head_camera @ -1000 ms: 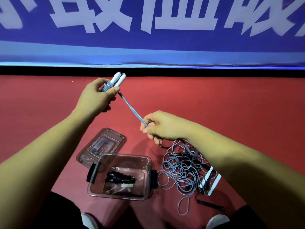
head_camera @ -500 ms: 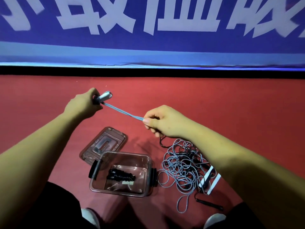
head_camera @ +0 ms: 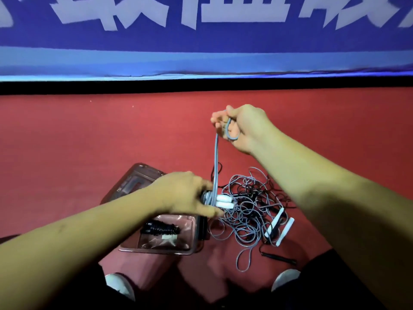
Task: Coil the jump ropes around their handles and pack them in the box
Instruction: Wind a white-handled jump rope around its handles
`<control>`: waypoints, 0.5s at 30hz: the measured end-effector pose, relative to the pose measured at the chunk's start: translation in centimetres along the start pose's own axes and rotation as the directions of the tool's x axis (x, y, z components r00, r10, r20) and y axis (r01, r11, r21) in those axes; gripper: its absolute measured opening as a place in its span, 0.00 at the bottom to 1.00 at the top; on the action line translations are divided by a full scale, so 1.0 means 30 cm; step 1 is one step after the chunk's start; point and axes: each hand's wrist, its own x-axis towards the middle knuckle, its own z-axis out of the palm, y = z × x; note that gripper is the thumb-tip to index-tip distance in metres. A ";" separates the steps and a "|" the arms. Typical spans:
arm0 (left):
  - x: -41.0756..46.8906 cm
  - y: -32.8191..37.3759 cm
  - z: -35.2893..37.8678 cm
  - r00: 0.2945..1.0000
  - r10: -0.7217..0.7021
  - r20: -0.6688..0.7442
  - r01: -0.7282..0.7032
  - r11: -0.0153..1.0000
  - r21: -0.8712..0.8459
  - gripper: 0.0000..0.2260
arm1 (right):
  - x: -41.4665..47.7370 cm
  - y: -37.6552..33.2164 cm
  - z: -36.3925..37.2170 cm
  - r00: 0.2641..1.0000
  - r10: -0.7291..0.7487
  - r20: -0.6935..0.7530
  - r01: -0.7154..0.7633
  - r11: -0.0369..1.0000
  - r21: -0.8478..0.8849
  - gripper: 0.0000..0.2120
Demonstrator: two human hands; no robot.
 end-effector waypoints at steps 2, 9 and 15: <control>-0.002 0.005 -0.009 0.992 0.029 -0.126 -0.036 0.998 -0.052 0.27 | 0.025 0.006 -0.027 0.998 0.022 -0.057 -0.019 0.999 0.050 0.13; -0.018 -0.019 -0.053 0.955 0.110 -0.275 -0.231 0.860 -0.455 0.10 | 0.098 0.024 -0.106 0.986 0.041 -0.165 -0.037 0.999 0.026 0.15; -0.062 -0.101 -0.187 0.864 -0.127 -0.487 -0.363 0.513 -0.778 0.16 | 0.087 0.101 -0.135 0.986 0.136 -0.097 -0.161 0.617 -0.771 0.14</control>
